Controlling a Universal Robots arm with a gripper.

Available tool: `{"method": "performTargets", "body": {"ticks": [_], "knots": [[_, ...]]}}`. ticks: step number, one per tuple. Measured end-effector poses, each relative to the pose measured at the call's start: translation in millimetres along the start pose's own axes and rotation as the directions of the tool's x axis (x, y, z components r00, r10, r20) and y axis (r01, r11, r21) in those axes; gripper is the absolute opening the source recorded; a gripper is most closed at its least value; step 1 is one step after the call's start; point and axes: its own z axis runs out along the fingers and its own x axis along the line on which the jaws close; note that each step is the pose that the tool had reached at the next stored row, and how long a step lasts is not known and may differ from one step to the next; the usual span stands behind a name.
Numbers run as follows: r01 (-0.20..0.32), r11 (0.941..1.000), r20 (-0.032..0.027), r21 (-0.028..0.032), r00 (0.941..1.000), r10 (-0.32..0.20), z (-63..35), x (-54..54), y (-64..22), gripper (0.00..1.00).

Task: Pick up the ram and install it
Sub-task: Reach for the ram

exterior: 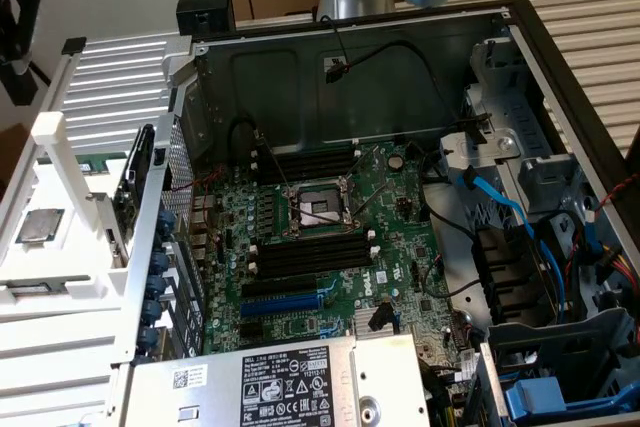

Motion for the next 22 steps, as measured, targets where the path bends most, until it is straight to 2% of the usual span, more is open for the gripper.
{"method": "performTargets", "body": {"ticks": [8, 11, 16, 22], "knots": [[0.000, 1.0000, -0.0001, 0.0002, 1.0000, 0.000, -0.1, 36.7, -1.2, 0.10], [0.000, 1.0000, 0.0000, 0.0002, 1.0000, 0.000, 0.4, 49.6, 2.8, 0.10], [0.000, 1.0000, 0.0000, 0.0011, 1.0000, 0.000, 1.1, 57.2, 14.9, 0.10], [0.000, 1.0000, -0.0006, 0.0012, 1.0000, 0.000, 1.2, 57.8, 15.0, 0.10]]}}
